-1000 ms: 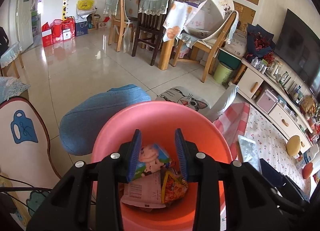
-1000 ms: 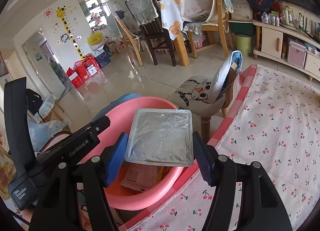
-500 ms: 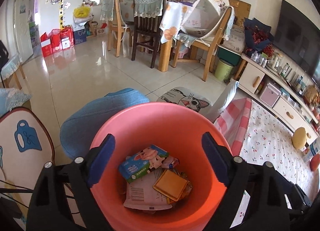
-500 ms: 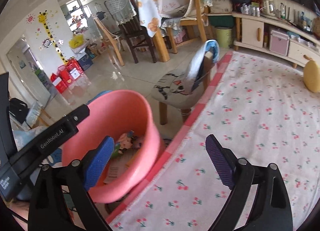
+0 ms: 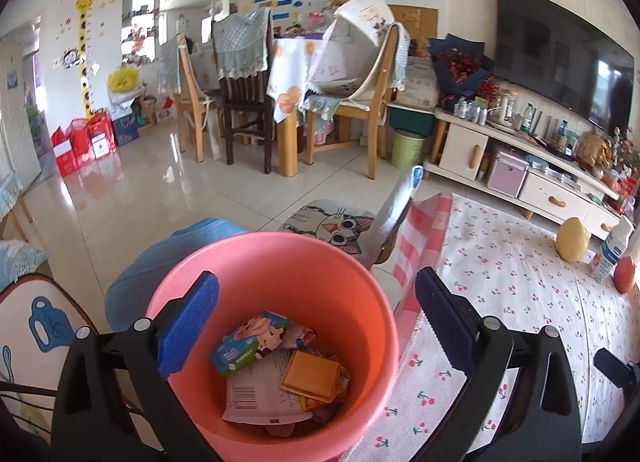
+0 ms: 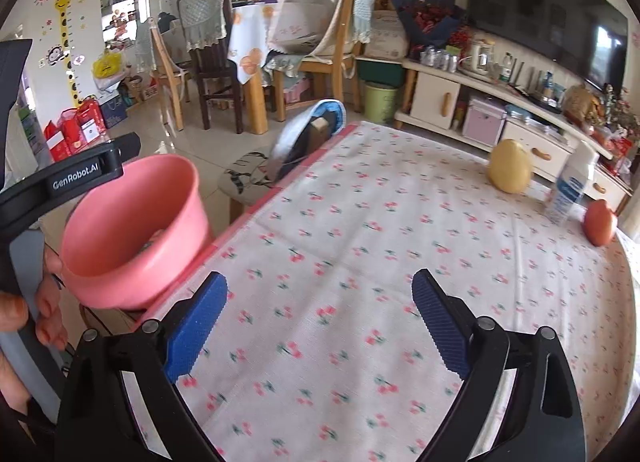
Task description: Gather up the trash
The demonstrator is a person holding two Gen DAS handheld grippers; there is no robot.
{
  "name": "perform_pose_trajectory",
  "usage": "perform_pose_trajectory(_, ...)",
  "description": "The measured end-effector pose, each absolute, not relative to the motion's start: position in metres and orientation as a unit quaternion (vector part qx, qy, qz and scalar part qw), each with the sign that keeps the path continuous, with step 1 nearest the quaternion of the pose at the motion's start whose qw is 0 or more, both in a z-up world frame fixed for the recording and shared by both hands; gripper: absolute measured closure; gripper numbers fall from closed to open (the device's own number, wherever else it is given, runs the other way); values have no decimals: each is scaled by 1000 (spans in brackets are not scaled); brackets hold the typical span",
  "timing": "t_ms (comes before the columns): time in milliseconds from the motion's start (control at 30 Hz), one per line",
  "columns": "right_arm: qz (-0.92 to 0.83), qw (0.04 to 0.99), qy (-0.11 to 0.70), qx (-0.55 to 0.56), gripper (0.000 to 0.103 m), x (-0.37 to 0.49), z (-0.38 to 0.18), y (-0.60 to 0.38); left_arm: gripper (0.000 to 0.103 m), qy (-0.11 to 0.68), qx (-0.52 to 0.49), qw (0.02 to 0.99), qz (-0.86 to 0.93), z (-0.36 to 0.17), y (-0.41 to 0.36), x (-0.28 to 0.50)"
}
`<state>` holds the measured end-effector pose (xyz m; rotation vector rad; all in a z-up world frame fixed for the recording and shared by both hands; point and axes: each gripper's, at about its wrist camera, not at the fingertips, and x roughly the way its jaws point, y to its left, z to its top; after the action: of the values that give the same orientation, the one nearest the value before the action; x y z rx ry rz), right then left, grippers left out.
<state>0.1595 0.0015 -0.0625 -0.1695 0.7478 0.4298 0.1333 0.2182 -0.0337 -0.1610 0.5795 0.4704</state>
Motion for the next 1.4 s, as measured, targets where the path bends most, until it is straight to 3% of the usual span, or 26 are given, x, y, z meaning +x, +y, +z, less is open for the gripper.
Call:
perform_pose_trajectory(800, 63, 953, 295, -15, 10, 67, -21, -198, 4, 249, 4, 964, 90, -9, 36, 78)
perform_pose_trajectory(1400, -15, 981, 193, -15, 8, -35, 29, -263, 4, 187, 50, 981, 23, 43, -66, -13)
